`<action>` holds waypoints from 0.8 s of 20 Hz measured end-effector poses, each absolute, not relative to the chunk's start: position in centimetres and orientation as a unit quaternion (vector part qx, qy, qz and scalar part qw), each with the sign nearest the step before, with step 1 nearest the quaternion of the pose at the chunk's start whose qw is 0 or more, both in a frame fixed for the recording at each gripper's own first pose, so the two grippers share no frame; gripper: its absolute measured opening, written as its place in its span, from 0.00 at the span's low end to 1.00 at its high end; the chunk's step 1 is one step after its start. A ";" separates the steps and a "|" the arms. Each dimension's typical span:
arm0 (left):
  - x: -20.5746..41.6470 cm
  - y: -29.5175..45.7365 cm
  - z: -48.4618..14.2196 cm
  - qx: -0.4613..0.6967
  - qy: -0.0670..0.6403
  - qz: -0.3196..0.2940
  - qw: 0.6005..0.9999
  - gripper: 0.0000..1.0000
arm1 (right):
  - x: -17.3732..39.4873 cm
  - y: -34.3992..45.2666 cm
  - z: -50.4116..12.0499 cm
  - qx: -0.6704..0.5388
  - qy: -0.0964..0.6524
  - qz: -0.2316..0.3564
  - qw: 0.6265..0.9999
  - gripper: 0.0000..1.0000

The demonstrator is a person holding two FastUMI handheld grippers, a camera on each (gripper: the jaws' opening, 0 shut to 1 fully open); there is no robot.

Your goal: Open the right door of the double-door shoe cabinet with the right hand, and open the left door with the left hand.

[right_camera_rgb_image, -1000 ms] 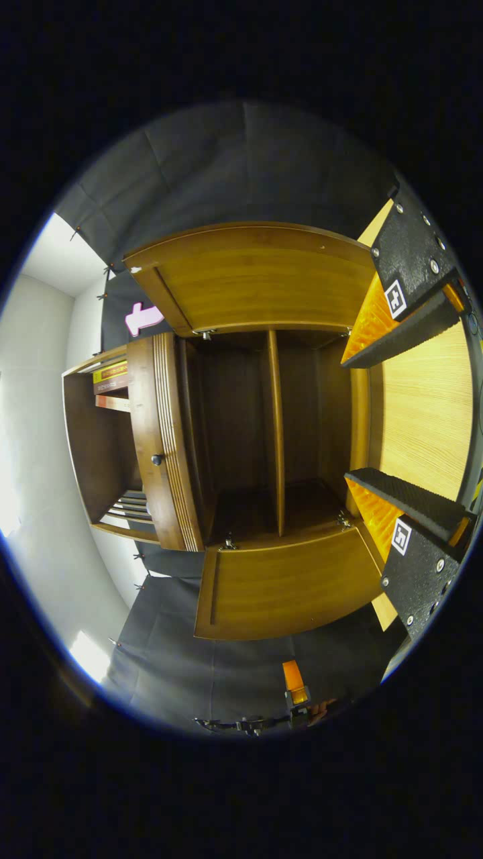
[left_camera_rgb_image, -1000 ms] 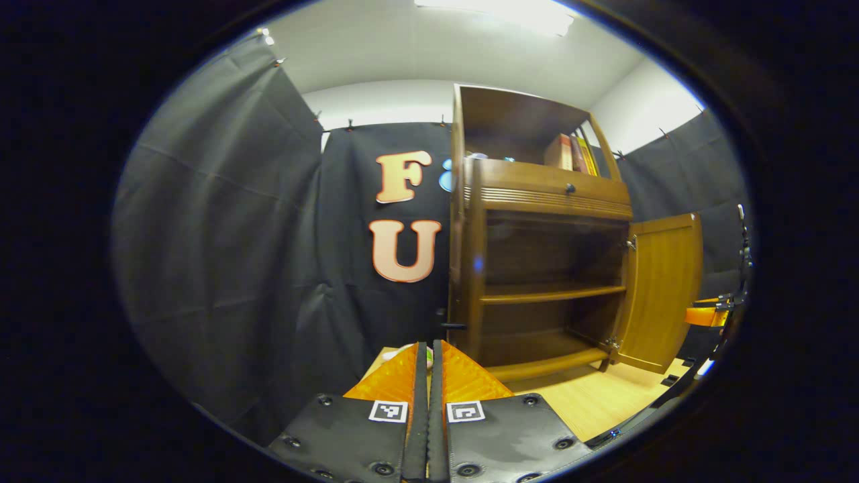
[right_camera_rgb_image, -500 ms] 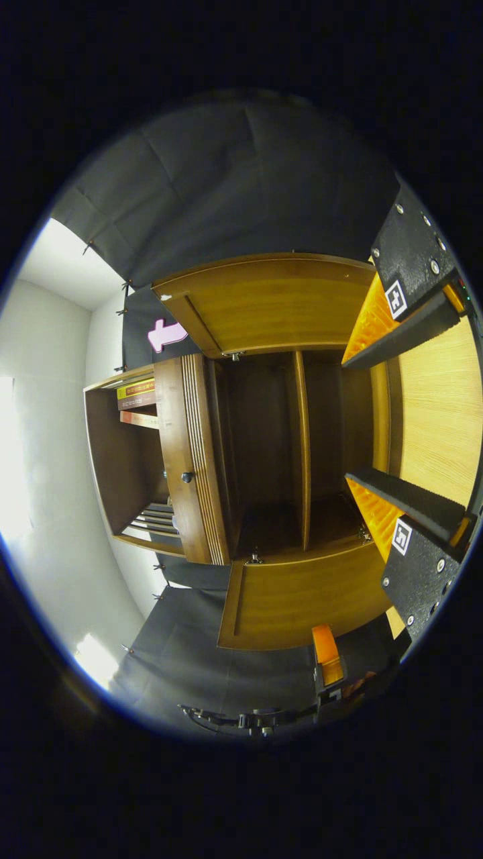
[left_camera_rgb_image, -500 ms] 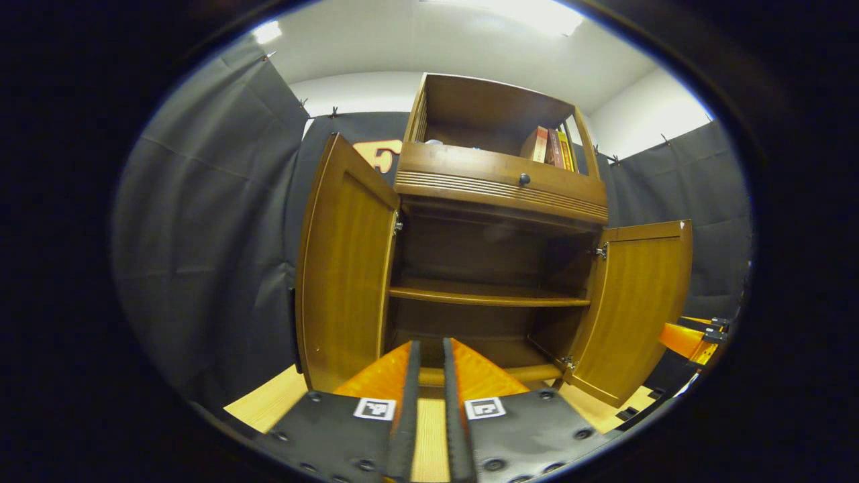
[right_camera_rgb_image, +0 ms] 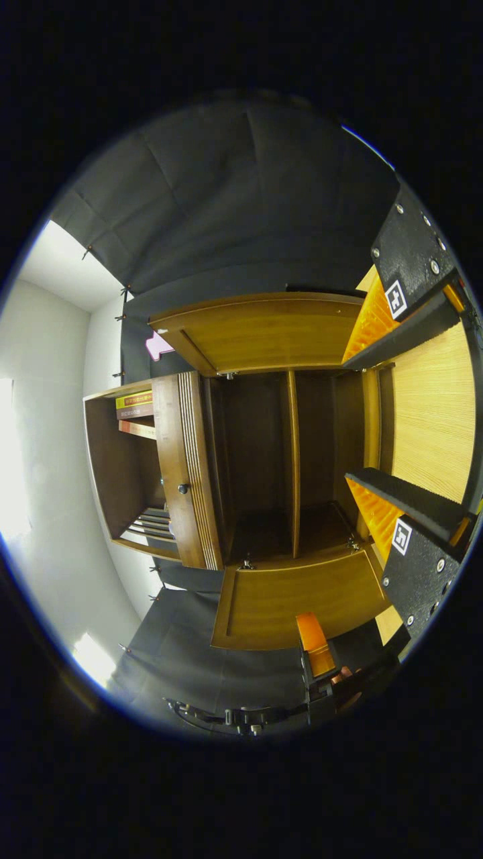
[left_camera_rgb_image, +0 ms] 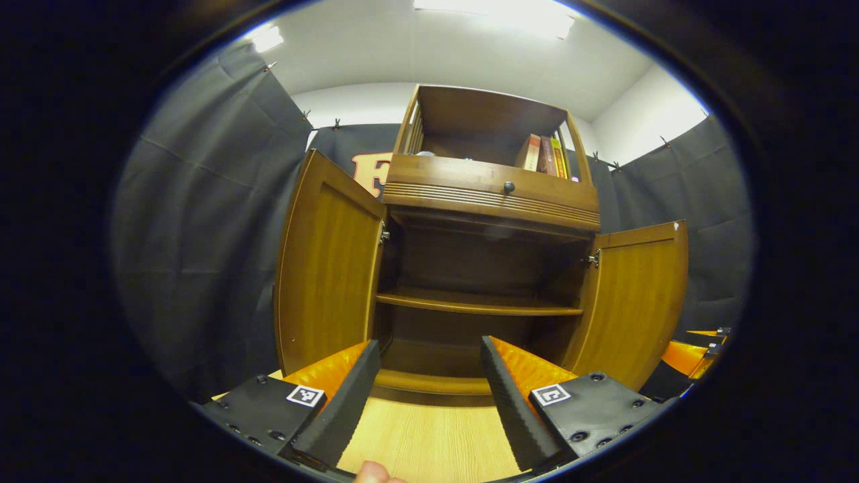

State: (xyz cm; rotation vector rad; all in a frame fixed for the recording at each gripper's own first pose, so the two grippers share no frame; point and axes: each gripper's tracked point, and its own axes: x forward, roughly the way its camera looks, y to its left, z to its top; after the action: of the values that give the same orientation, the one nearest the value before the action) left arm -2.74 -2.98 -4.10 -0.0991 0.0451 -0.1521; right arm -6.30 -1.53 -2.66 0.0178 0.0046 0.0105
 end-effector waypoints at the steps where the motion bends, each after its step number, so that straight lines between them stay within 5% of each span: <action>1: -2.8 -3.5 -4.1 -0.050 0.023 -0.075 0.996 0.94 | -6.4 -1.8 -2.5 0.009 0.001 0.004 1.000 0.92; 16: -1.9 -5.8 -3.3 -0.048 0.018 -0.056 0.997 0.96 | -5.6 -4.2 -2.0 0.020 0.003 0.006 1.000 0.92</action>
State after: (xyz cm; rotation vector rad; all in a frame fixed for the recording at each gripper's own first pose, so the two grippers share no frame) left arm -1.93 -5.75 -3.32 -0.0963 0.0359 -0.1126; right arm -5.62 -4.19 -2.00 0.0400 0.0064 0.0123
